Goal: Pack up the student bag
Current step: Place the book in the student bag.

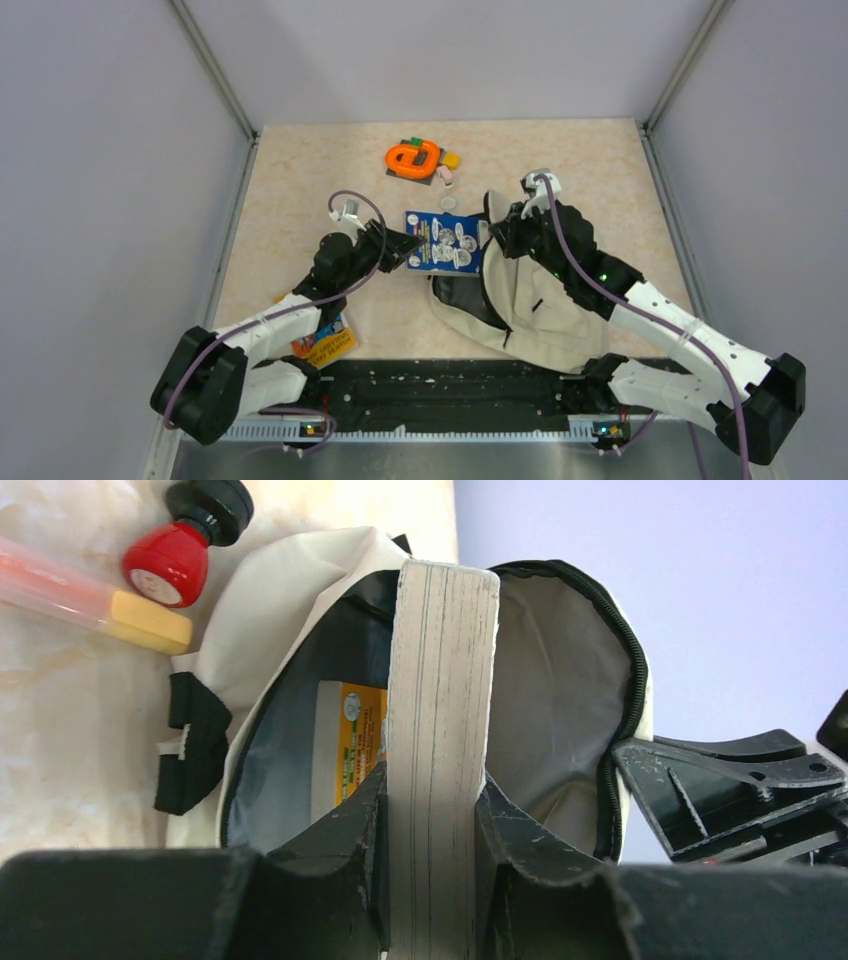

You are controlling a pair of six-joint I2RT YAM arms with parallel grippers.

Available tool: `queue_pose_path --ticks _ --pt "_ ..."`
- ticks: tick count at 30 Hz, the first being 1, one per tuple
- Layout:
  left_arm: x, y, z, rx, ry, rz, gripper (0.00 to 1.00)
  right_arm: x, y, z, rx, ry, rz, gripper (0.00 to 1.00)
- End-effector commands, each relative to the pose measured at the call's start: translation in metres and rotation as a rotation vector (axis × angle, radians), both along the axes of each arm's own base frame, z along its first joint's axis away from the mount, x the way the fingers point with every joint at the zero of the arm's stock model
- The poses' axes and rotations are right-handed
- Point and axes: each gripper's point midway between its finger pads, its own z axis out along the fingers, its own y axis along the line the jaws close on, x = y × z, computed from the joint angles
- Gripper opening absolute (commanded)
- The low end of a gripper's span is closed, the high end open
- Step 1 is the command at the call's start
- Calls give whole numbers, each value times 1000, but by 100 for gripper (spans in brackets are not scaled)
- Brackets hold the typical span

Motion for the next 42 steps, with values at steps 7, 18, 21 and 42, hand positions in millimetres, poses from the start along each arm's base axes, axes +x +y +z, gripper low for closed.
queue_pose_path --ticks 7,18,21,42 --pt "-5 -33 24 -135 -49 -76 0 11 10 61 137 -144 5 0" --pt "-5 -60 -31 -39 58 -69 0 14 9 72 126 -176 2 0" --pt "-5 -70 -37 -46 70 -54 0 14 9 74 137 -185 3 0" --pt "-22 -179 -77 96 40 -187 17 24 26 93 194 -254 32 0"
